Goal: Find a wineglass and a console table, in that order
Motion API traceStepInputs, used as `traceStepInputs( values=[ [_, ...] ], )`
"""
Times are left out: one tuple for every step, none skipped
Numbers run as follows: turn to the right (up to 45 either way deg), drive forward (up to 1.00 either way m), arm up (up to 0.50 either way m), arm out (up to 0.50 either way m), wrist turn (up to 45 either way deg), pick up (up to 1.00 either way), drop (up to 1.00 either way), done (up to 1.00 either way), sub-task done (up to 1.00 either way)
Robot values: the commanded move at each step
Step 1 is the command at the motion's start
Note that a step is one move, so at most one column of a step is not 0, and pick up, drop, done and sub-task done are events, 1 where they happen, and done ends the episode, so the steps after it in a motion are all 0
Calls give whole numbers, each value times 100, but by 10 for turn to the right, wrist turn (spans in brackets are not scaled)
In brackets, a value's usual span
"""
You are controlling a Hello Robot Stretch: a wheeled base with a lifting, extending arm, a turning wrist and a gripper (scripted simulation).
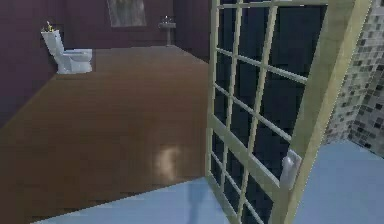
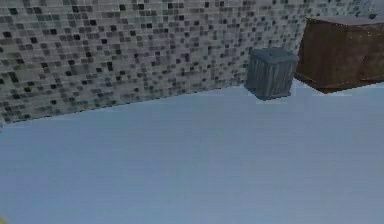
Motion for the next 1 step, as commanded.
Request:
traceStepInputs(
  values=[
    [0,65,0,0,0,0,0,0,0]
  ],
)
